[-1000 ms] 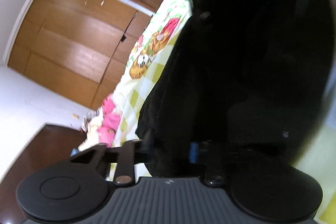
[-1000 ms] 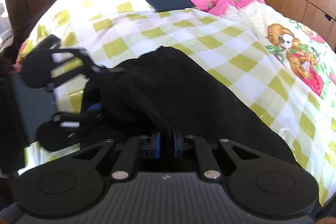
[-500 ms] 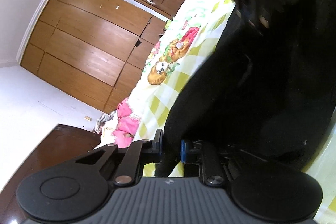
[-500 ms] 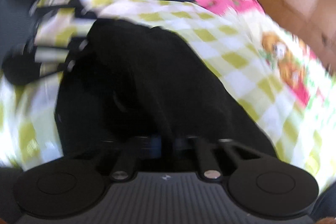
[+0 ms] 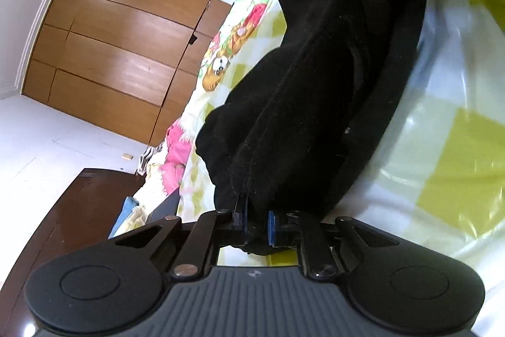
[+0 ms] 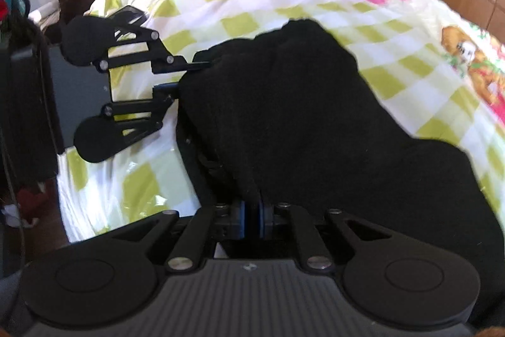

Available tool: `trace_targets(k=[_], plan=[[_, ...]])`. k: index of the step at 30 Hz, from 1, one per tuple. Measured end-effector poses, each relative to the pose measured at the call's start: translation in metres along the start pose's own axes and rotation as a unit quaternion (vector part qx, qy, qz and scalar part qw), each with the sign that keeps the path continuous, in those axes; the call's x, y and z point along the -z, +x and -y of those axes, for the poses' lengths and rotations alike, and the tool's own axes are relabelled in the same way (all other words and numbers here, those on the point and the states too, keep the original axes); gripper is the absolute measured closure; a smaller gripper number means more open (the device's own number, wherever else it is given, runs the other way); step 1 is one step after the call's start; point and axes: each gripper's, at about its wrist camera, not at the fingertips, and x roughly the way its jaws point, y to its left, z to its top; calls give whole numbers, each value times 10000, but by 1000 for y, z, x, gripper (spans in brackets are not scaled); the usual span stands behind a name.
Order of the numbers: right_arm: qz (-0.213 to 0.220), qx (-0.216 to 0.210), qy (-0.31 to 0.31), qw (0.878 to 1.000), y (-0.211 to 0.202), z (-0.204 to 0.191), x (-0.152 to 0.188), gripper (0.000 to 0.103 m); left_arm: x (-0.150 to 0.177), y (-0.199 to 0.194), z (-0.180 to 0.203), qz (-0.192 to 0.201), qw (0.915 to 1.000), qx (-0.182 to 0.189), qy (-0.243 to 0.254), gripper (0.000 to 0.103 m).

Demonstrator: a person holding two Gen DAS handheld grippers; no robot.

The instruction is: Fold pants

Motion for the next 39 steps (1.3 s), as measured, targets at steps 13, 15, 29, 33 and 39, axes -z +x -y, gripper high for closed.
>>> trace_targets(k=[13, 15, 29, 33, 39], plan=[[-46, 237, -367, 9990, 22, -19, 1, 87, 22, 13, 26, -424, 9929, -719, 846, 71], [-24, 259, -403, 9988, 20, -21, 3, 84, 29, 20, 18, -780, 9911, -863, 652, 71], [674, 906, 1164, 9868, -82, 62, 39, 55, -83, -36, 1, 222, 9976, -224, -622, 71], [656, 1964, 1898, 9597, -117, 147, 65, 53, -143, -44, 15, 800, 9894, 589, -1062, 71], [512, 2644, 3474, 8982, -117, 302, 84, 48, -218, -36, 31, 1258, 9729, 1248, -1486, 71]])
